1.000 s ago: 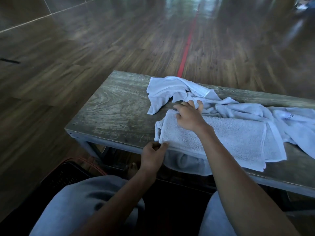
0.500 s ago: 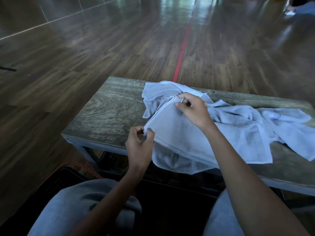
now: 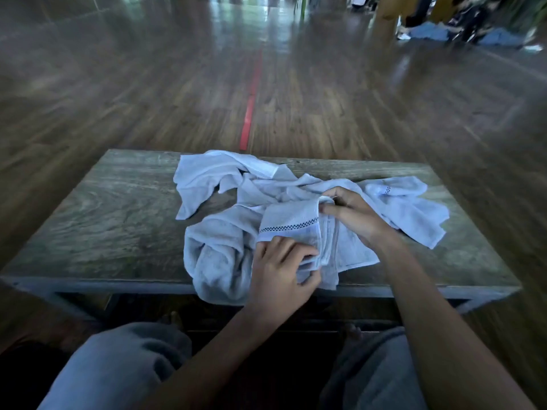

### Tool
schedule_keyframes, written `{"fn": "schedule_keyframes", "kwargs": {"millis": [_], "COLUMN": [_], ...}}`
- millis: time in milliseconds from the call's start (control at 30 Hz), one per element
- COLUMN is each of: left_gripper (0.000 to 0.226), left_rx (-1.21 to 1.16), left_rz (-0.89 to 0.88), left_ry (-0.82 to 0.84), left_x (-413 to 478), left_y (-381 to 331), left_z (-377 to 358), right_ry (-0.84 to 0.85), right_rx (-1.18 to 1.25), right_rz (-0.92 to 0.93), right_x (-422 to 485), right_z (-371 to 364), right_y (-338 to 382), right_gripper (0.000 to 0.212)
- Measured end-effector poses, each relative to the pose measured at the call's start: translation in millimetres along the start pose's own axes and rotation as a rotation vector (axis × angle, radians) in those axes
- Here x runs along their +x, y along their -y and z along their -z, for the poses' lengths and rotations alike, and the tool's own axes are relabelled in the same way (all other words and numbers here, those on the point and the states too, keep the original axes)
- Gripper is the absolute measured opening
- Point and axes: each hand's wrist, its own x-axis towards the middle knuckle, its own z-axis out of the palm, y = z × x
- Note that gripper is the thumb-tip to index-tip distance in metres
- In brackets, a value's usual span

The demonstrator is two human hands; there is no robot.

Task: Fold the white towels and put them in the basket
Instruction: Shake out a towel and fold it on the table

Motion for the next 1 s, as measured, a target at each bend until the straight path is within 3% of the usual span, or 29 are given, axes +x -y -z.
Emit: {"fn": "schedule_keyframes", "kwargs": {"millis": [267, 433, 567, 667, 800, 900, 1000], "left_gripper": [0.013, 0.011, 0.016, 0.036, 0.051, 0.050, 0.045], "left_rx": [0.072, 0.098, 0.123, 0.081, 0.158, 0.241, 0.140], "left_rz": [-0.121, -0.181, -0.202, -0.108, 0.104, 0.227, 0.319], "left_ry": [0.286, 0.314, 0.424, 0.512, 0.397, 0.528, 0.708], "left_x": [-5, -7, -12, -7, 41, 73, 78], "left_y": [-7, -5, -1, 0, 29, 70, 101], "left_z": [-38, -45, -41, -34, -26, -21, -20], "right_ry": [0.020, -0.005, -0.005, -0.046, -0.097, -0.032, 0.000], "right_rx": [-0.044, -0.043, -0.114, -0.308, -0.551, -0.680, -0.724], "right_rz": [-0.094, -0.074, -0.056, -0.006, 0.041, 0.046, 0.038], "right_x": [-2, 1, 7, 12, 11, 9, 10], "right_z": [19, 19, 17, 14, 11, 11, 10], "right_y": [-19, -25, -33, -39, -42, -45, -48], "right_gripper": [0.023, 0.003, 0.022, 0.021, 0.033, 0.041, 0.045]}}
